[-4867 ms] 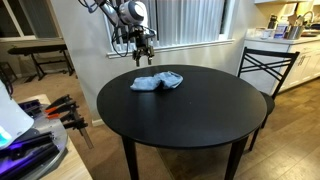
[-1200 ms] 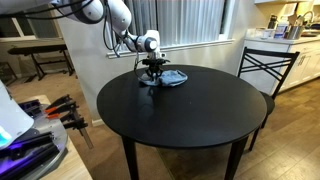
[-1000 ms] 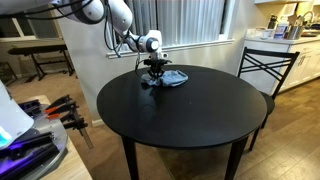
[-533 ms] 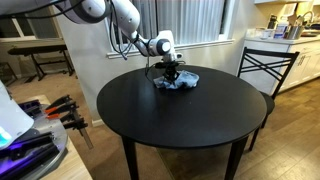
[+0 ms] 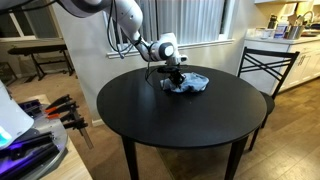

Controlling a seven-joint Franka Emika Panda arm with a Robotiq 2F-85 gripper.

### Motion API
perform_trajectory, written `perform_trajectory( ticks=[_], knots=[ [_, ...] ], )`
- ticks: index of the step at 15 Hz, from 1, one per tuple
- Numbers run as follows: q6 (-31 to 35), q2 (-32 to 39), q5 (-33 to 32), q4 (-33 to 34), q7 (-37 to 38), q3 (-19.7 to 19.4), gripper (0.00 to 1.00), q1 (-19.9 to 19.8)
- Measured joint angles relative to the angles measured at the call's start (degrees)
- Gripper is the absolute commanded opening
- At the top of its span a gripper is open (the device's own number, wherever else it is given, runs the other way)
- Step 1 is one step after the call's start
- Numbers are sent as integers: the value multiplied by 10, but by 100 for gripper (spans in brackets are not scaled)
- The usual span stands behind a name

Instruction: Wipe the table using the blue object

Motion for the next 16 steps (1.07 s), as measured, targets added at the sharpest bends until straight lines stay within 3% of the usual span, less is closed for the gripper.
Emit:
perform_trajectory(
  ticks=[5, 9, 12, 16],
  knots=[
    [-3, -43, -3, -73, -39, 13, 4, 37],
    [-37, -52, -13, -79, -60, 32, 4, 95],
    [-105, -41, -14, -40, -83, 55, 4, 138],
    [-230, 14, -16, 81, -142, 73, 4, 184]
  ],
)
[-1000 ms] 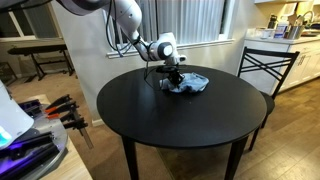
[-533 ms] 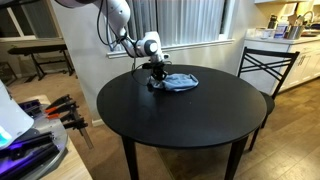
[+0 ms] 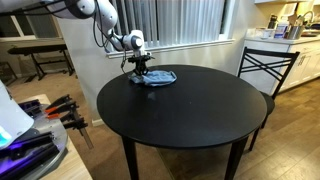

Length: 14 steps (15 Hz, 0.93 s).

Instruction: Wipe the table using the blue object

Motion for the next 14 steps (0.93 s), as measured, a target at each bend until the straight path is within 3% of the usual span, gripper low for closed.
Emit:
perform_trajectory(
  ticks=[3, 6, 9, 14],
  knots=[
    [-74, 48, -4, 98, -34, -5, 4, 13],
    [-96, 98, -4, 190, -66, -17, 4, 6],
    [-65, 142, -3, 264, -86, -19, 4, -12],
    [44, 148, 15, 271, -33, -24, 4, -28]
  ],
)
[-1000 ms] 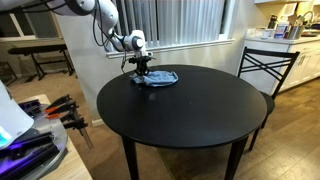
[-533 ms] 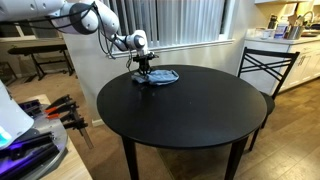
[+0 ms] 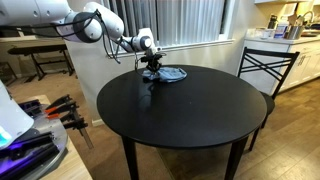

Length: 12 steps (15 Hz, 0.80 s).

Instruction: Wipe the table using the blue object

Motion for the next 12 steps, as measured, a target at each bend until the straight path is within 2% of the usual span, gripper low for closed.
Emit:
perform_trajectory(
  ticks=[6, 12],
  knots=[
    [32, 3, 0, -6, 95, -35, 4, -1],
    [-14, 4, 0, -7, 95, -40, 4, -20]
  ],
)
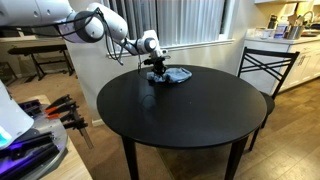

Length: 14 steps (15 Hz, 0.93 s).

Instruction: Wipe the table using the blue object

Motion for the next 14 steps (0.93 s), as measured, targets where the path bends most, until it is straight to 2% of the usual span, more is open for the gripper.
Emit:
perform_trajectory(
  ticks=[5, 8, 14],
  knots=[
    [-41, -13, 0, -7, -30, 7, 4, -2],
    [-44, -33, 0, -27, -61, 15, 4, 1],
    [-52, -100, 0, -126, -67, 17, 7, 3]
  ],
)
